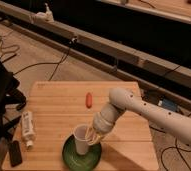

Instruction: Place the ceramic cup in the ceramic bowl

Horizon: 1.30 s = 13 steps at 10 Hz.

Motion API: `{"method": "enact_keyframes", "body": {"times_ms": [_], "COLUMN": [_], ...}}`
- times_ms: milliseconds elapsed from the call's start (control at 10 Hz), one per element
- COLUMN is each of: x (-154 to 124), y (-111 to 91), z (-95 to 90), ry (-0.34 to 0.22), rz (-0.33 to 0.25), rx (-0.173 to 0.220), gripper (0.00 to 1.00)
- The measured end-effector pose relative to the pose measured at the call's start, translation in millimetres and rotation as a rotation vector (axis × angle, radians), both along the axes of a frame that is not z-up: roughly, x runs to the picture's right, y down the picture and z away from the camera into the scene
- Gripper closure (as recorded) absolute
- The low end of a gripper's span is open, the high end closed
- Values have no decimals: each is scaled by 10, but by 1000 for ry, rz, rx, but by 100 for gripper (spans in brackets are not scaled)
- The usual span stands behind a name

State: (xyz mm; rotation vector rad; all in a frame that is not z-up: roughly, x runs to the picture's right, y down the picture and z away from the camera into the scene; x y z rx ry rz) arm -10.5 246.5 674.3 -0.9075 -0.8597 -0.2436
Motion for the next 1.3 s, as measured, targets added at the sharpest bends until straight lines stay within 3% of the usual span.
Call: {"method": "enact_keyframes", "body": {"times_ms": [100,600,1300], "x": [38,110,74], "y": [6,-116,-111], "z": [81,156,-3], "ry": [15,62,38], "rz": [-8,-32,-22], "rx": [15,91,97], "gripper": [70,33,32]}}
